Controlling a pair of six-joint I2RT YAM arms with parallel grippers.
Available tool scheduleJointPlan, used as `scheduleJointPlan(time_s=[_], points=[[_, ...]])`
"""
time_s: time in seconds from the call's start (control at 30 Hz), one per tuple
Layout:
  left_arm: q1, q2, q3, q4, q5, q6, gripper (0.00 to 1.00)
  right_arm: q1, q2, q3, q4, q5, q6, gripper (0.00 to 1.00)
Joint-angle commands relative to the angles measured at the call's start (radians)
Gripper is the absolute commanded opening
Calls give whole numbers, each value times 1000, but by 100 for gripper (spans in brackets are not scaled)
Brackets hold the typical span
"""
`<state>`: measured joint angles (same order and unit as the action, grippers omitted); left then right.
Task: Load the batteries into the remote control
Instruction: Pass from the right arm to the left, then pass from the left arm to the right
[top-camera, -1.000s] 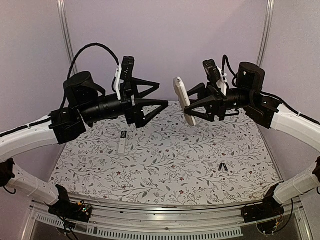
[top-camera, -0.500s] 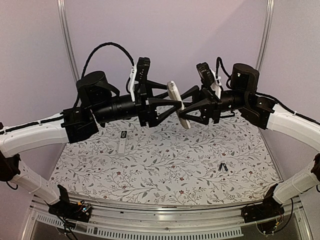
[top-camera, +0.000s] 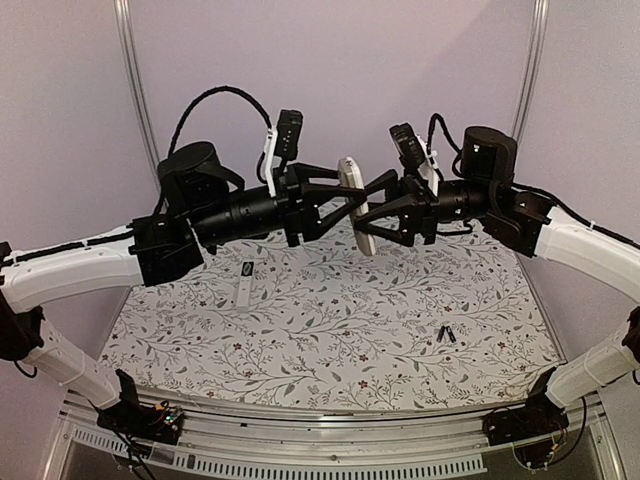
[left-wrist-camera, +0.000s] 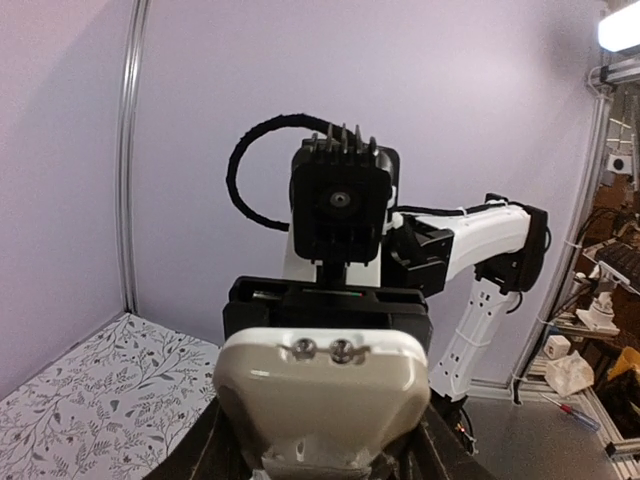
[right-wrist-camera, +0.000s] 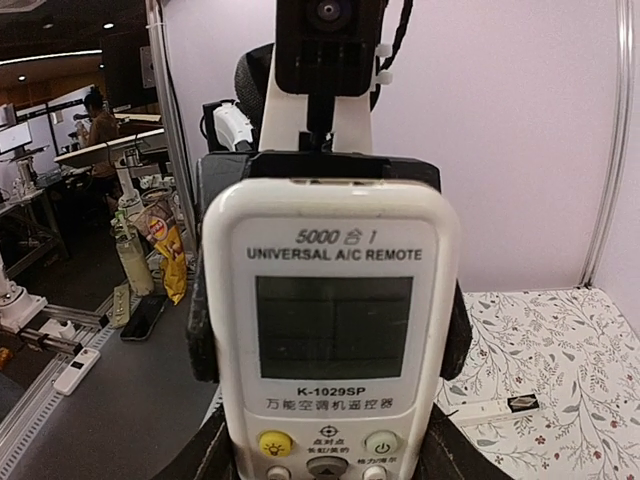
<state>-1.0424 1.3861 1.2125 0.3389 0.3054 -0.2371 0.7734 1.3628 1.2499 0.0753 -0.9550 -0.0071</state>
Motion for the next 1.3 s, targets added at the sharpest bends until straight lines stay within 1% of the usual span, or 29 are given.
scheduleJointPlan(time_s=[0.0,0.03,0.1,0.13,0.2,0.3,0.4,0.47,0.57,0.77,0.83,0.97,1.07,1.13,1.23,1.27], points=[[-8,9,6,-15,-227,-140,0,15,-19,21,-21,277,-16,57],[-7,3,1,-33,-309,-169,0,16,-25,15,-23,325,-14,61],[-2,-6,-6,-74,-446,-239,0,19,-48,-23,1,408,0,62],[1,-11,-15,-84,-489,-263,0,27,-57,-53,29,444,27,62],[4,-25,-46,-61,-532,-291,0,57,-80,-116,94,527,60,63],[8,-38,-71,-48,-570,-317,0,127,-89,-153,123,662,35,63],[15,-32,-62,-74,-574,-325,0,182,-71,-154,133,788,1,63],[20,-29,-58,-86,-568,-328,0,185,-54,-143,132,843,-12,63],[21,-29,-62,-86,-562,-336,0,185,-13,-116,116,875,-12,63],[27,-30,-64,-84,-562,-337,0,186,52,-73,82,867,-25,59],[28,-29,-64,-86,-560,-336,0,185,66,-66,77,868,-23,53],[32,-31,-70,-91,-564,-340,0,185,70,-64,78,896,-4,36],[36,-35,-76,-93,-566,-341,0,185,70,-48,65,884,2,23],[39,-38,-80,-98,-568,-336,0,184,79,-21,23,864,37,15],[49,-47,-90,-112,-575,-319,0,183,97,32,-55,826,60,5],[52,-51,-94,-115,-573,-312,6,181,101,45,-71,808,63,2]])
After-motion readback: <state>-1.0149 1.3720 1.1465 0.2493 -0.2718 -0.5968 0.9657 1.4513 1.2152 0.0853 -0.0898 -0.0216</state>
